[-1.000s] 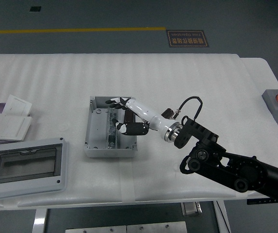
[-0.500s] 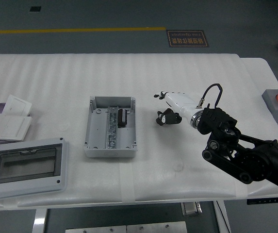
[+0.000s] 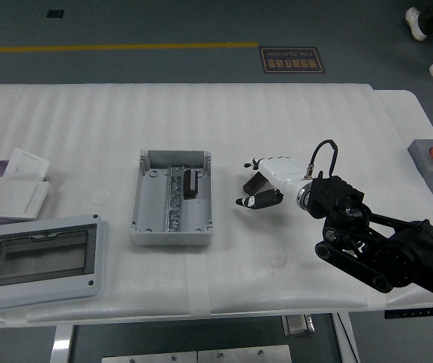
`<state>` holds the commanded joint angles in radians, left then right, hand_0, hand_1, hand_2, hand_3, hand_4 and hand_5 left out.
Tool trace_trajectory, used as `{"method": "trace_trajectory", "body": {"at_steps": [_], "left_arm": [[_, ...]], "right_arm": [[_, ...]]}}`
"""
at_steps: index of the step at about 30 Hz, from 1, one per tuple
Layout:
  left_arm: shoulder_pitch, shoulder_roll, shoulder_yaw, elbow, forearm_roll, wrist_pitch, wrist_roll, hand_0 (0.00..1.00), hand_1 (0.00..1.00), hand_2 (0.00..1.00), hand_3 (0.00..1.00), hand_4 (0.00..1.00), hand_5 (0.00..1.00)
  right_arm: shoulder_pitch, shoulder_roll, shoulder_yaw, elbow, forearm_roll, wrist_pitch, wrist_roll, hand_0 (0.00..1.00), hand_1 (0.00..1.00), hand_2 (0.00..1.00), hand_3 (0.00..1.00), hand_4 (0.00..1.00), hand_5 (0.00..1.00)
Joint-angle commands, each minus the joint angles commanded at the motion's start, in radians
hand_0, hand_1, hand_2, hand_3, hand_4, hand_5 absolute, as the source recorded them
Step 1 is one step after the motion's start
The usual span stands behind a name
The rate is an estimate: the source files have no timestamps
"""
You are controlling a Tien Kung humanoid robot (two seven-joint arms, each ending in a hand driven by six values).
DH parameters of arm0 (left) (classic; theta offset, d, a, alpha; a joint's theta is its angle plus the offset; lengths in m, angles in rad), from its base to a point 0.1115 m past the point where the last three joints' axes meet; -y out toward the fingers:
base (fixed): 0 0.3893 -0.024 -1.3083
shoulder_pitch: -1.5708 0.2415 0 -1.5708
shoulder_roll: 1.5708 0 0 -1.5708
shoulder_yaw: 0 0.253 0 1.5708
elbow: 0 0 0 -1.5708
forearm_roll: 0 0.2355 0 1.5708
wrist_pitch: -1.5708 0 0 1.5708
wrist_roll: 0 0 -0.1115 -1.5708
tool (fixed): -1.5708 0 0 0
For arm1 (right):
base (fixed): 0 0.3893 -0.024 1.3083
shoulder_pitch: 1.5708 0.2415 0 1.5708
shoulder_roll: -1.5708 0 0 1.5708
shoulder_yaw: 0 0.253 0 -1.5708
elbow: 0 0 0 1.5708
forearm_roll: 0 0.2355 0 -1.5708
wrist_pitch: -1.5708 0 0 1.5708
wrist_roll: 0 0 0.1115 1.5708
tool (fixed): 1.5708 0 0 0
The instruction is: Pick up the battery,place it into the box
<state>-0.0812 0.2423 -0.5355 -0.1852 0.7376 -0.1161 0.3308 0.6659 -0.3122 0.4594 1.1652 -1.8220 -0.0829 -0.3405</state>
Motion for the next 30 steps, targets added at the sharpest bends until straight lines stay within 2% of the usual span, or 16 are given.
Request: {"method": "trace_trajectory", "body": {"at_steps": [1, 12, 13, 18, 19, 24, 25, 30], "left_arm": [[0.0, 0.0, 0.001, 0.0, -0.001, 0.0, -0.001, 0.647, 0.664, 0.542, 0.566, 0.552, 0.491], [0.002, -0.001, 0.007, -0.001, -0.006, 0.003, -0.005, 0.647, 0.664, 0.542, 0.566, 0.547, 0.49], [0.001, -0.001, 0.008, 0.0, -0.007, 0.003, -0.006, 0.646, 0.664, 0.542, 0.568, 0.536, 0.496], [-0.001, -0.002, 0.013, 0.0, -0.01, 0.004, -0.012, 0.646, 0.664, 0.542, 0.568, 0.536, 0.496], [-0.002, -0.002, 0.013, 0.0, -0.009, 0.004, -0.012, 0.647, 0.664, 0.543, 0.566, 0.53, 0.499], [-0.001, -0.003, 0.008, 0.001, -0.004, 0.003, -0.013, 0.647, 0.664, 0.543, 0.566, 0.53, 0.499], [-0.001, -0.002, 0.006, 0.001, -0.002, 0.003, -0.013, 0.647, 0.663, 0.544, 0.568, 0.527, 0.503], [0.0, -0.002, 0.005, 0.001, -0.001, 0.003, -0.013, 0.647, 0.663, 0.544, 0.568, 0.527, 0.503]], "right_arm": [[0.001, 0.002, -0.003, -0.004, 0.005, -0.006, 0.003, 0.948, 0.882, 0.876, 0.941, 0.973, 0.686], [0.003, 0.011, -0.025, -0.046, 0.018, -0.086, 0.037, 0.942, 0.879, 0.871, 0.933, 0.975, 0.704], [0.003, 0.011, -0.027, -0.047, 0.018, -0.089, 0.038, 0.885, 0.829, 0.85, 0.913, 0.798, 0.539], [0.003, 0.018, -0.036, -0.054, 0.02, -0.106, 0.046, 0.885, 0.829, 0.85, 0.913, 0.798, 0.539], [0.003, 0.019, -0.037, -0.055, 0.021, -0.11, 0.049, 0.759, 0.751, 0.817, 0.878, 0.659, 0.406], [0.004, 0.022, -0.042, -0.058, 0.028, -0.118, 0.056, 0.759, 0.751, 0.817, 0.878, 0.659, 0.406], [0.004, 0.023, -0.043, -0.058, 0.028, -0.119, 0.057, 0.626, 0.736, 0.809, 0.835, 0.567, 0.339], [0.003, 0.025, -0.051, -0.059, 0.026, -0.121, 0.057, 0.626, 0.736, 0.809, 0.835, 0.567, 0.339]]}}
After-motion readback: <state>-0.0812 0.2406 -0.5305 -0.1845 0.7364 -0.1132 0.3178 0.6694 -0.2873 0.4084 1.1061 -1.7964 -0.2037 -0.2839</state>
